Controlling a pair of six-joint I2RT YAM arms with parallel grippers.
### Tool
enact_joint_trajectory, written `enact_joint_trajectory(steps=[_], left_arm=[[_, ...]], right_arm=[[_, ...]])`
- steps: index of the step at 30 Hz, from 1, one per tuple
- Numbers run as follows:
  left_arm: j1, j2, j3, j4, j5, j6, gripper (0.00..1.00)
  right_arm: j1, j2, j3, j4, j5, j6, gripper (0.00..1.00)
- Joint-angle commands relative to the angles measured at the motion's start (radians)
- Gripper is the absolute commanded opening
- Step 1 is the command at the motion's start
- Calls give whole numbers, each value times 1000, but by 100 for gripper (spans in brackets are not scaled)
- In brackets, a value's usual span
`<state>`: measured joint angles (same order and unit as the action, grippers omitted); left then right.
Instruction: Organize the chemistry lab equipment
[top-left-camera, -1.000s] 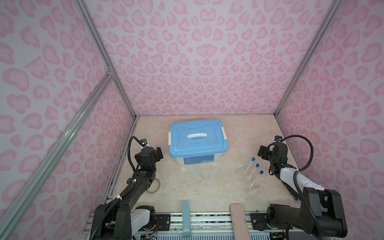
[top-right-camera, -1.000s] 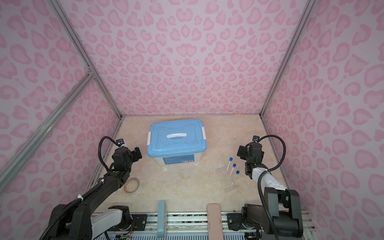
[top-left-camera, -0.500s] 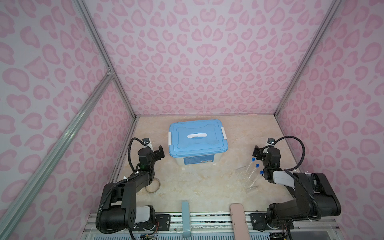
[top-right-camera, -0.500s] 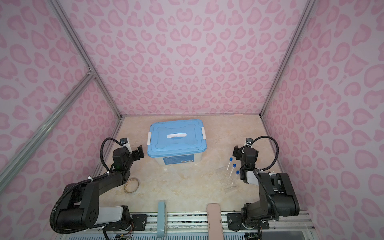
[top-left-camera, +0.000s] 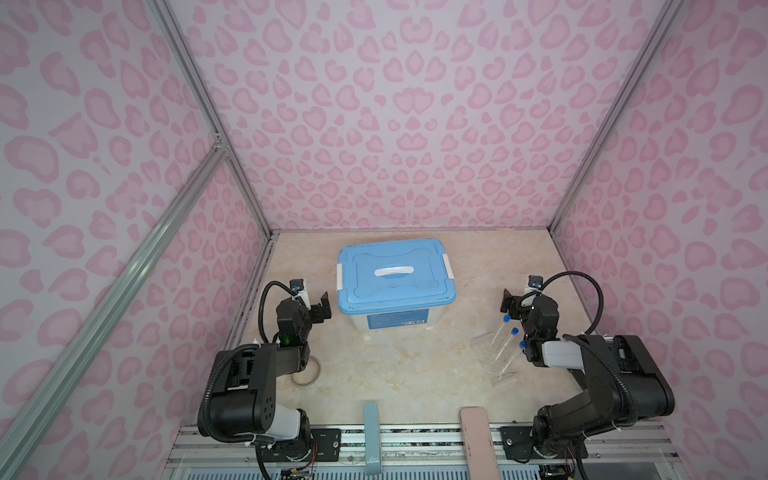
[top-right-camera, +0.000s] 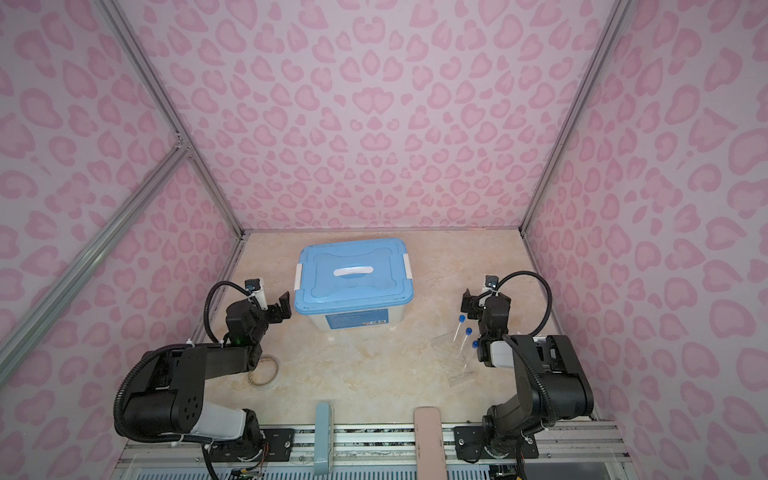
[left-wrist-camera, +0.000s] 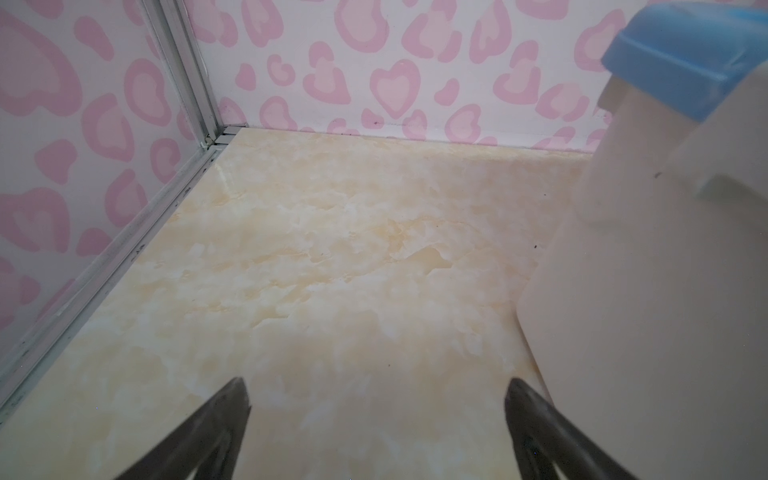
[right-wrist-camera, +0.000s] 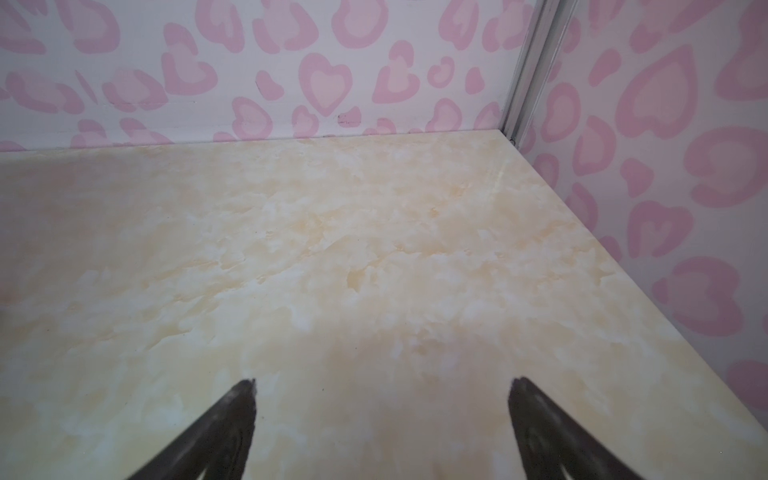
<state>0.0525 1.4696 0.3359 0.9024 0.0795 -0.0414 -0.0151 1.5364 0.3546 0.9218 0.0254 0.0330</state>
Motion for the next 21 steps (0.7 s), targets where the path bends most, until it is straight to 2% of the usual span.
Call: enact_joint_trajectory(steps=[1, 16, 21], left_arm=[[4, 2, -4, 63, 58, 25, 97], [4, 7, 7, 51, 28, 18, 97], [-6, 4, 6, 45, -32, 3, 97]], right_arm=[[1, 8, 7, 10, -12, -10, 96], [0, 4, 7, 9, -19, -13, 96], [6, 3, 4, 12, -11, -20, 98]])
